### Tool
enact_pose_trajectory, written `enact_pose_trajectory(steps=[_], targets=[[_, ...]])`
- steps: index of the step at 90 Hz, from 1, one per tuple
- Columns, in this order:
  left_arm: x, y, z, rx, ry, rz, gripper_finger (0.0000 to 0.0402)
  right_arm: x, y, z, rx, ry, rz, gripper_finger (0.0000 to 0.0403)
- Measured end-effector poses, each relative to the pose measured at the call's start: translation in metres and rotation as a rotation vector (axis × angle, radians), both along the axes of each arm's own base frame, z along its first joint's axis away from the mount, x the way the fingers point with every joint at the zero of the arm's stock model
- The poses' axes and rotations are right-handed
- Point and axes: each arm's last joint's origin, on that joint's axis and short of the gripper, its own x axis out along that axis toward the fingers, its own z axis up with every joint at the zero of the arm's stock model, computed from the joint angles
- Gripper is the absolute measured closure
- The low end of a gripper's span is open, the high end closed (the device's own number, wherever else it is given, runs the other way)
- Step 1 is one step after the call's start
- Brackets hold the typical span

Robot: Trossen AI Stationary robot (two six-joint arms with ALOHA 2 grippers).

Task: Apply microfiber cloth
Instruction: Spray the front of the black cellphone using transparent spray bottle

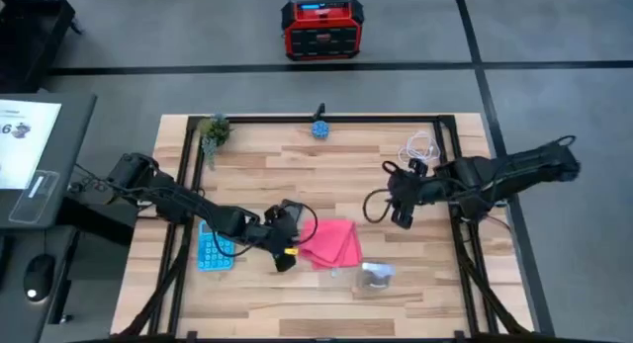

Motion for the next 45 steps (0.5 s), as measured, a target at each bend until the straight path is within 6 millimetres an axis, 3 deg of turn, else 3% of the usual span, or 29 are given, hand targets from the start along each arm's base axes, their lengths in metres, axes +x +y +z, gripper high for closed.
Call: enact_pose_trajectory(steps=[8,19,28,45], targets=[[0.009,-0.009,0.0,0.069,-0.076,-0.187,0.0318,-0.006,-0.002,-0.019,0.022,-0.05,0.013,0.0239],[0.022,-0.019,-0.016,0.273,-0.059,-0.372,0.0318,-0.012,0.001,-0.035,0.051,-0.098,0.03,0.0239],[0.038,-0.02,-0.024,0.319,-0.015,-0.399,0.0312,-0.014,0.005,-0.04,0.078,-0.115,0.034,0.0239],[0.065,-0.02,-0.021,0.383,0.016,-0.449,0.0274,-0.016,0.012,-0.042,0.091,-0.115,0.057,0.0239]])
